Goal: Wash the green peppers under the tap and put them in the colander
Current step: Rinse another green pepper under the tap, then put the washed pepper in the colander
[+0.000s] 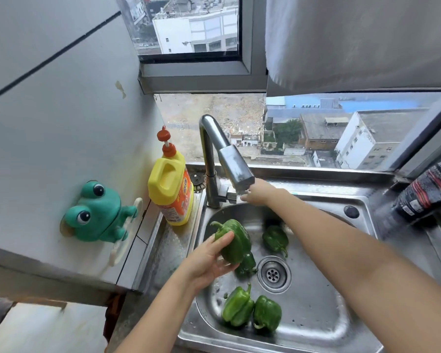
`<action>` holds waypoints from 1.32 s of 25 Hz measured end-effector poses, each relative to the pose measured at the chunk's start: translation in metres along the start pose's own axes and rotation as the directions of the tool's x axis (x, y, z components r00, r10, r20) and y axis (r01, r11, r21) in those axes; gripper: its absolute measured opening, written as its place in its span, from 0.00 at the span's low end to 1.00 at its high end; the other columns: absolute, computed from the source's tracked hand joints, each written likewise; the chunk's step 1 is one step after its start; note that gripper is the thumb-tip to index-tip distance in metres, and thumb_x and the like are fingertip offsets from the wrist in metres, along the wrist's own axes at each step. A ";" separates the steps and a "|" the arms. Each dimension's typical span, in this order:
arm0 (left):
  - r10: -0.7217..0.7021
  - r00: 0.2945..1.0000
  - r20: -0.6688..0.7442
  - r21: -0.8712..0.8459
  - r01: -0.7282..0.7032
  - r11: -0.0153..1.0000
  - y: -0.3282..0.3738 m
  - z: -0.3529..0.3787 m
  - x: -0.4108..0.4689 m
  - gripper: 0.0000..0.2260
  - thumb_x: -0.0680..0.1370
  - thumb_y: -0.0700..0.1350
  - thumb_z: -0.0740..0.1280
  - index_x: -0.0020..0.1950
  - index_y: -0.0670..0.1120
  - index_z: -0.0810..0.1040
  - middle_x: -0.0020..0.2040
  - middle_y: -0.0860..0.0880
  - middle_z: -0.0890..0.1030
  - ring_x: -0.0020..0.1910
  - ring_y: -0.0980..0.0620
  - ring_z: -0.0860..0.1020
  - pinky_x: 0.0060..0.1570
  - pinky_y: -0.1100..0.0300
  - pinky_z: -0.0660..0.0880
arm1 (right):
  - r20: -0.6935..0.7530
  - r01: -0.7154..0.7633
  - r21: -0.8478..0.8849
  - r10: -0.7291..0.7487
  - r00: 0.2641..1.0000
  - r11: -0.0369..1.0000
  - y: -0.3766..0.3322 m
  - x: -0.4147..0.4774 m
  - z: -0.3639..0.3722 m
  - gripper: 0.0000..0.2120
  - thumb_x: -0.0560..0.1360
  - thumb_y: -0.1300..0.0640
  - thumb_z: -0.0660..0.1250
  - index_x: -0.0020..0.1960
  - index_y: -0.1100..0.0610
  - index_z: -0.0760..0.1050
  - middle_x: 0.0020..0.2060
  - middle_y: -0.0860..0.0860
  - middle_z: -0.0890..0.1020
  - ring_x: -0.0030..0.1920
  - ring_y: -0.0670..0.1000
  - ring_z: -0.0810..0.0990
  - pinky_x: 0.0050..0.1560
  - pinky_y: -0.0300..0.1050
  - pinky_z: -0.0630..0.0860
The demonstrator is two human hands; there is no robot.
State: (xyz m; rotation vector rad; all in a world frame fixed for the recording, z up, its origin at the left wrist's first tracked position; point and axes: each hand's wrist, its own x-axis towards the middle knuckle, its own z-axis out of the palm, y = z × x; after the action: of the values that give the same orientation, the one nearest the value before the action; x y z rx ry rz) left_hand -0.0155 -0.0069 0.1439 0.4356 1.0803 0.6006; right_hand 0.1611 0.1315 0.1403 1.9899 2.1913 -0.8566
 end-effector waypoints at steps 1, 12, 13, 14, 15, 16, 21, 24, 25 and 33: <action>0.022 1.000 -0.001 0.061 -0.022 0.998 -0.003 0.004 -0.001 0.18 0.70 0.44 0.71 0.59 0.44 0.76 0.55 0.41 0.81 0.49 0.44 0.81 0.46 0.53 0.79 | 0.034 0.021 -0.053 -0.020 0.999 0.998 0.006 -0.011 0.003 0.24 0.77 0.54 0.64 0.69 0.62 0.65 0.66 0.59 0.73 0.65 0.58 0.72 0.65 0.48 0.69; 0.378 0.923 0.073 0.724 -0.310 0.616 -0.032 0.086 -0.010 0.29 0.61 0.38 0.80 0.60 0.50 0.76 0.51 0.50 0.82 0.51 0.50 0.81 0.53 0.49 0.79 | 0.004 -0.001 0.628 -0.002 1.000 0.778 0.059 -0.187 0.029 0.25 0.66 0.41 0.74 0.58 0.52 0.73 0.50 0.50 0.81 0.52 0.50 0.80 0.55 0.46 0.79; 0.383 0.917 0.110 0.764 -0.324 0.558 -0.035 0.095 -0.010 0.31 0.61 0.38 0.79 0.62 0.51 0.75 0.53 0.50 0.81 0.53 0.51 0.81 0.55 0.50 0.78 | -0.034 -0.021 0.633 0.055 0.998 0.774 0.065 -0.192 0.027 0.25 0.65 0.43 0.76 0.56 0.52 0.73 0.49 0.50 0.81 0.51 0.50 0.80 0.54 0.46 0.79; 0.368 0.918 0.147 0.783 -0.336 0.524 -0.037 0.103 -0.011 0.33 0.62 0.37 0.78 0.64 0.51 0.74 0.55 0.51 0.81 0.54 0.52 0.80 0.57 0.52 0.78 | -0.061 -0.038 0.647 0.101 0.993 0.762 0.070 -0.200 0.024 0.26 0.63 0.43 0.77 0.55 0.53 0.73 0.49 0.51 0.81 0.50 0.50 0.80 0.55 0.47 0.79; 0.345 0.921 0.179 0.787 -0.345 0.512 -0.041 0.111 -0.012 0.33 0.64 0.35 0.77 0.66 0.50 0.72 0.57 0.51 0.80 0.54 0.52 0.80 0.57 0.54 0.77 | -0.079 -0.056 0.667 0.145 0.986 0.743 0.078 -0.207 0.024 0.27 0.62 0.44 0.77 0.55 0.53 0.73 0.49 0.51 0.81 0.50 0.50 0.80 0.55 0.48 0.79; 0.329 0.924 0.193 0.799 -0.343 0.494 -0.043 0.117 -0.012 0.31 0.66 0.34 0.76 0.67 0.48 0.72 0.57 0.51 0.79 0.55 0.53 0.79 0.57 0.57 0.76 | -0.100 -0.072 0.648 0.179 0.979 0.758 0.085 -0.215 0.025 0.28 0.62 0.44 0.78 0.55 0.53 0.72 0.49 0.51 0.80 0.50 0.50 0.79 0.55 0.47 0.79; 0.458 0.863 0.212 0.932 -0.320 0.172 -0.058 0.141 -0.015 0.14 0.74 0.44 0.71 0.59 0.48 0.79 0.51 0.49 0.80 0.46 0.55 0.75 0.46 0.64 0.70 | -0.295 -0.106 0.322 0.206 0.933 0.941 0.110 -0.263 0.038 0.30 0.60 0.52 0.78 0.57 0.48 0.67 0.50 0.48 0.77 0.53 0.52 0.75 0.53 0.46 0.76; 0.417 0.862 0.286 0.936 -0.346 0.073 -0.061 0.150 -0.017 0.21 0.71 0.40 0.73 0.63 0.48 0.74 0.51 0.49 0.77 0.47 0.56 0.73 0.45 0.65 0.69 | -0.324 -0.141 0.330 0.252 0.912 0.934 0.117 -0.288 0.043 0.31 0.61 0.56 0.77 0.59 0.46 0.68 0.49 0.45 0.75 0.54 0.52 0.73 0.56 0.49 0.75; 0.361 0.873 0.329 0.929 -0.368 0.045 -0.061 0.152 -0.019 0.25 0.71 0.39 0.73 0.66 0.49 0.72 0.54 0.49 0.77 0.48 0.55 0.74 0.46 0.64 0.71 | -0.344 -0.151 0.341 0.273 0.898 0.928 0.117 -0.297 0.044 0.31 0.61 0.57 0.77 0.59 0.46 0.68 0.48 0.45 0.74 0.53 0.51 0.72 0.55 0.47 0.74; 0.194 0.752 0.630 0.774 -0.588 -0.234 -0.078 0.168 -0.033 0.11 0.76 0.53 0.67 0.50 0.47 0.83 0.50 0.53 0.80 0.51 0.54 0.76 0.56 0.56 0.71 | -0.454 -0.262 0.549 0.547 0.703 0.793 0.092 -0.361 0.068 0.32 0.65 0.54 0.75 0.64 0.51 0.64 0.60 0.52 0.68 0.56 0.51 0.72 0.54 0.40 0.69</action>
State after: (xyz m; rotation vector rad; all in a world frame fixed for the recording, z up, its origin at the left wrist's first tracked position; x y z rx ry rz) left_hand 0.1447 -0.0942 0.1891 2.3503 0.8661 0.1002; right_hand 0.2850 -0.2224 0.1950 3.2101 1.6816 -0.7833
